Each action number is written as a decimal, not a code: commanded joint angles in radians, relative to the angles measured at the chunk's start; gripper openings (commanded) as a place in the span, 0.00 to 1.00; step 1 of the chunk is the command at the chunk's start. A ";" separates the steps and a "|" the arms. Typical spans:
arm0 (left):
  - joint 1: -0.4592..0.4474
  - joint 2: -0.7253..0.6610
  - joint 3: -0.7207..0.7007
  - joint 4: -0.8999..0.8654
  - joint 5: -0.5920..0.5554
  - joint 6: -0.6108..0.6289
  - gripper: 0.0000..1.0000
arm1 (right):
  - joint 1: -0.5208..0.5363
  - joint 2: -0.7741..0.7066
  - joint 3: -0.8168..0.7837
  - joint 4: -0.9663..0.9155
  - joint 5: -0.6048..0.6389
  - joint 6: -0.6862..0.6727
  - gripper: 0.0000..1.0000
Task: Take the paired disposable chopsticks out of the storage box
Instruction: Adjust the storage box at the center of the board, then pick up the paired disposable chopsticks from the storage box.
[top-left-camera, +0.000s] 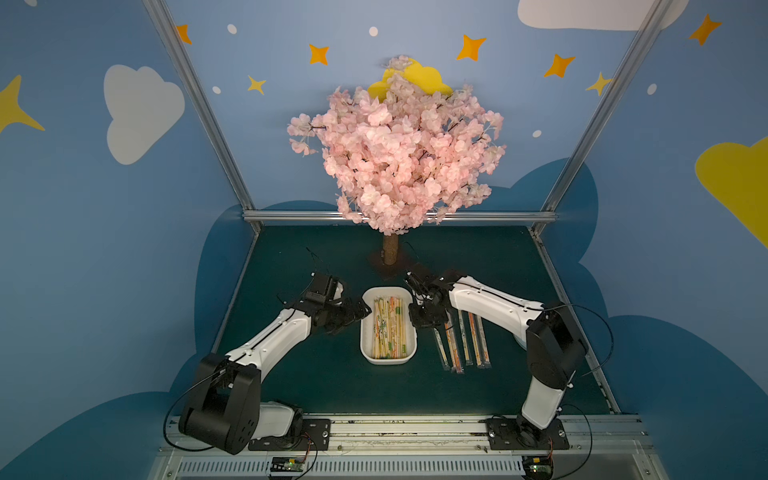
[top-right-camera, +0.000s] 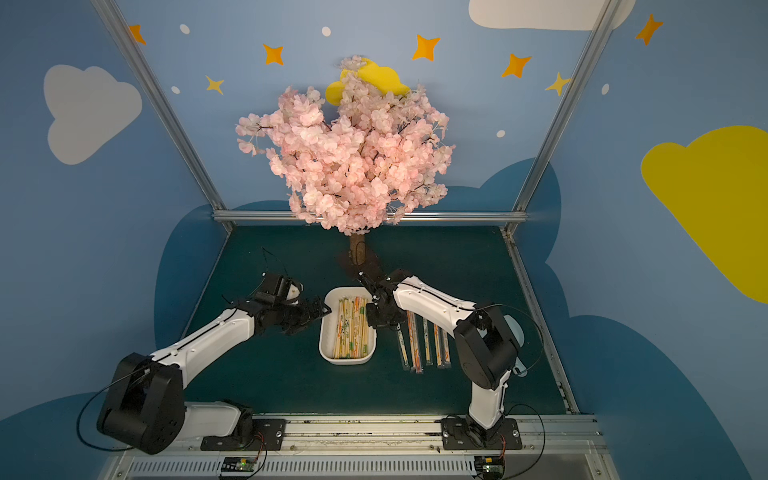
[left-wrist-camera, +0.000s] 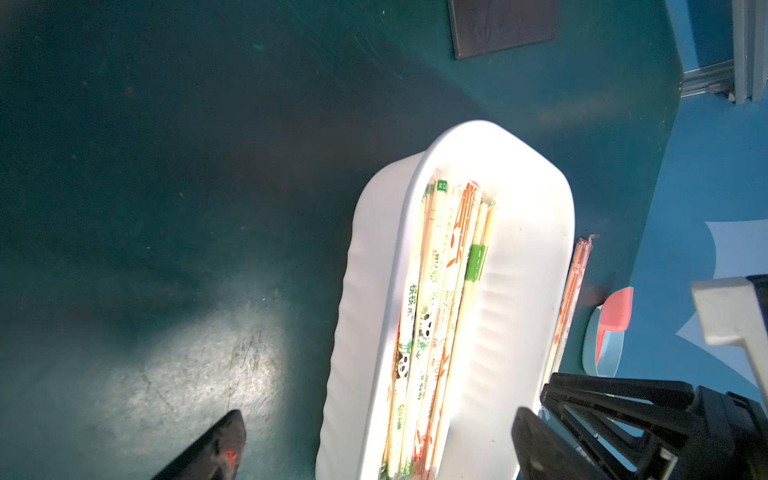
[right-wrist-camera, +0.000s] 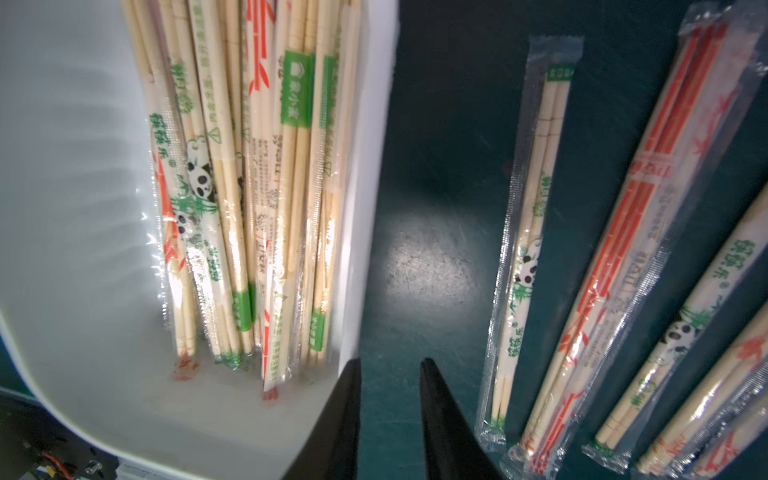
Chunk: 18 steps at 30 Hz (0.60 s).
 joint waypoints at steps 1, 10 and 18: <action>0.013 -0.015 -0.010 -0.011 0.000 0.036 1.00 | 0.001 -0.079 0.005 -0.007 0.027 0.039 0.28; 0.058 -0.001 -0.030 -0.003 0.010 0.042 1.00 | 0.053 0.005 0.153 0.017 -0.050 0.027 0.29; 0.102 -0.010 -0.040 -0.004 0.018 0.043 1.00 | 0.099 0.183 0.282 -0.018 -0.039 0.015 0.29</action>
